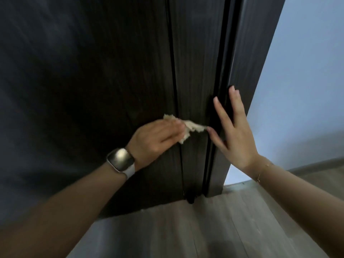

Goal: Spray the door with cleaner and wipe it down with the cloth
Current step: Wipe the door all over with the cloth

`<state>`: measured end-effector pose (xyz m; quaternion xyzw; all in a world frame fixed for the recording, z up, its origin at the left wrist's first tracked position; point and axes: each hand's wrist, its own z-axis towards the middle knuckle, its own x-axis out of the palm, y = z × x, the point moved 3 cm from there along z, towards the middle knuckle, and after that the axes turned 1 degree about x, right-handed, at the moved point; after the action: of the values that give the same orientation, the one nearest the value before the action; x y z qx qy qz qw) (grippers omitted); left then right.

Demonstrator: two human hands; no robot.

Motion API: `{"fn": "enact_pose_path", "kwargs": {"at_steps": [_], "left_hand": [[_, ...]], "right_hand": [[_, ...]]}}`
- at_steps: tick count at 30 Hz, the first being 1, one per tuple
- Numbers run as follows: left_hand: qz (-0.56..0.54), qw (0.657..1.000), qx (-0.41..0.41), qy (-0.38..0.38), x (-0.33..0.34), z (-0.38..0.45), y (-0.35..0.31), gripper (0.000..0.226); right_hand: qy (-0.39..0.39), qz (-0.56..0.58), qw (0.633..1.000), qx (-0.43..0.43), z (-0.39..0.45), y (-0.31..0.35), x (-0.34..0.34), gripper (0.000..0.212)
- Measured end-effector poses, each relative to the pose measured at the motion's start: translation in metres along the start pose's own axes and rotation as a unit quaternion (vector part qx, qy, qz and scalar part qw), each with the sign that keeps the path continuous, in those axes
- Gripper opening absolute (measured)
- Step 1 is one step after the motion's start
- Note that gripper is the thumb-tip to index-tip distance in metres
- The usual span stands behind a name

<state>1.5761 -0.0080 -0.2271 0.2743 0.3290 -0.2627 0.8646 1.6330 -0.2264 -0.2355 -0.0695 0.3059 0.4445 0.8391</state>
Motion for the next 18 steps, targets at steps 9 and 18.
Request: {"fn": "enact_pose_path", "kwargs": {"at_steps": [9,18], "left_hand": [[0.097,0.991,-0.039,-0.080,-0.153,0.100,0.069,0.024],[0.134,0.990,-0.032,-0.030,-0.198,0.103,0.083,0.027]], "right_hand": [[0.004,-0.088,0.982,-0.169,0.109,0.036,-0.050,0.054],[-0.006,-0.130,0.990,-0.063,0.142,0.059,-0.063,0.071]]}}
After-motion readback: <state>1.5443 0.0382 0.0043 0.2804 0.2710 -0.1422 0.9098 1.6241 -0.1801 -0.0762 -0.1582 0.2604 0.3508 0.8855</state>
